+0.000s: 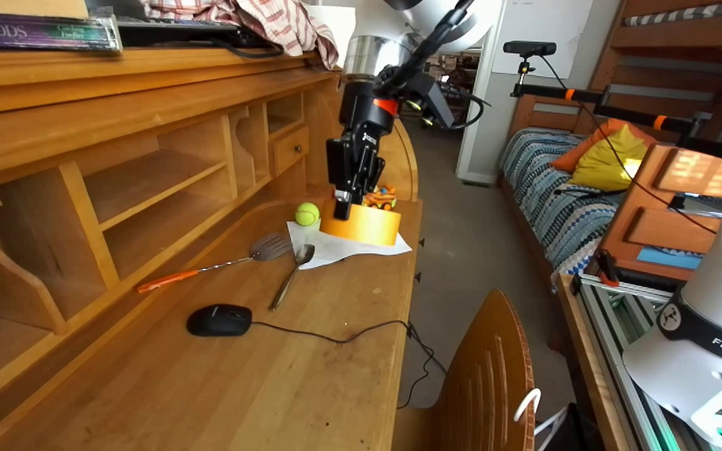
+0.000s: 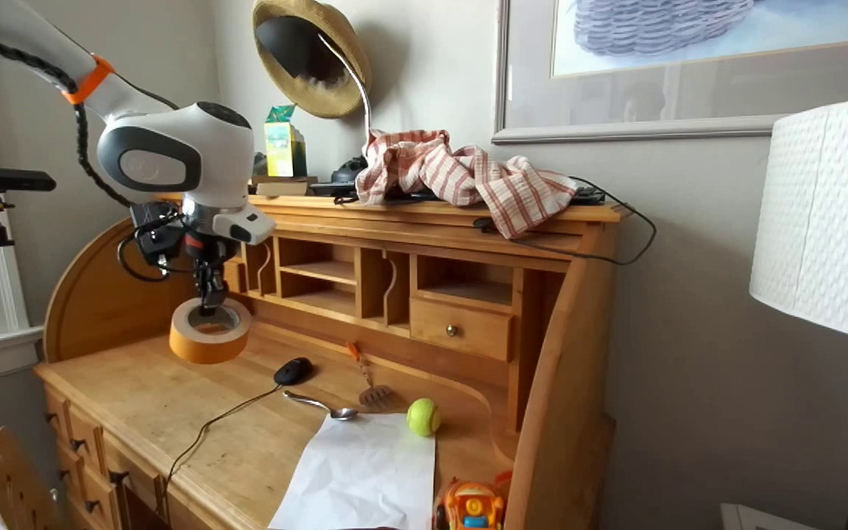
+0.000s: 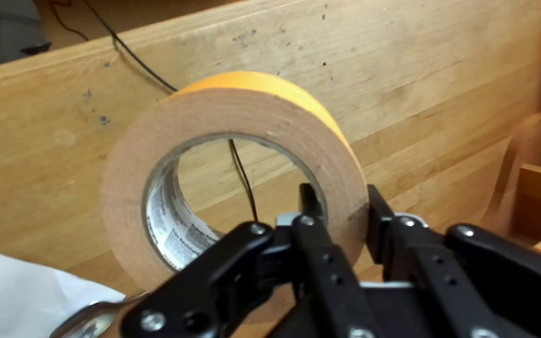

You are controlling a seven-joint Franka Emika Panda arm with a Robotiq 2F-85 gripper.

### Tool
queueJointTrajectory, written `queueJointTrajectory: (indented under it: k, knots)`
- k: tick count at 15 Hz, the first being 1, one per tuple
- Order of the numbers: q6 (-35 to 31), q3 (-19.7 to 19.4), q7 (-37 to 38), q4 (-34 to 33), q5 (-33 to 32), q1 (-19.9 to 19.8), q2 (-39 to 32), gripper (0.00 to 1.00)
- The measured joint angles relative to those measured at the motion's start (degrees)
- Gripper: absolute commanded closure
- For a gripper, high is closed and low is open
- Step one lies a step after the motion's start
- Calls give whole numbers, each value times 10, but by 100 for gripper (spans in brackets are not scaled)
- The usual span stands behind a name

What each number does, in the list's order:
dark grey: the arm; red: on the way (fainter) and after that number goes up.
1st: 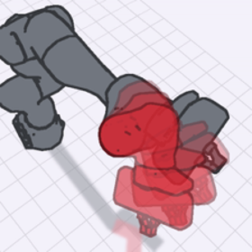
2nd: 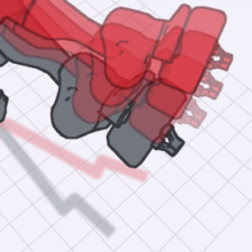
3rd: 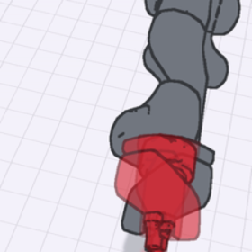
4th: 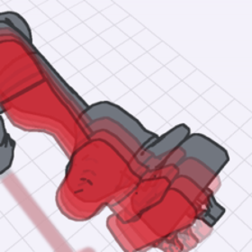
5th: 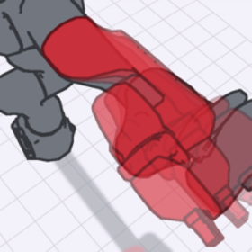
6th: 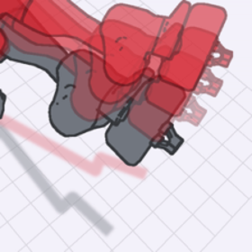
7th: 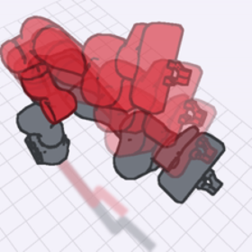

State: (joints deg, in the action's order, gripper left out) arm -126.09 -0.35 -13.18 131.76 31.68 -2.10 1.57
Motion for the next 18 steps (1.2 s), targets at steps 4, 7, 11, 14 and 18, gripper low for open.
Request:
queueJointTrajectory:
  k: [4,7,11,14,18]
  knots:
    - [85,-39,-82,7,109,-16,0,94]
    - [139,-61,-147,7,185,-32,-14,94]
    - [202,-80,-236,5,281,-58,-60,94]
    - [257,-85,-310,-4,343,-77,-114,94]
    - [353,-81,-380,-41,385,-91,-194,94]
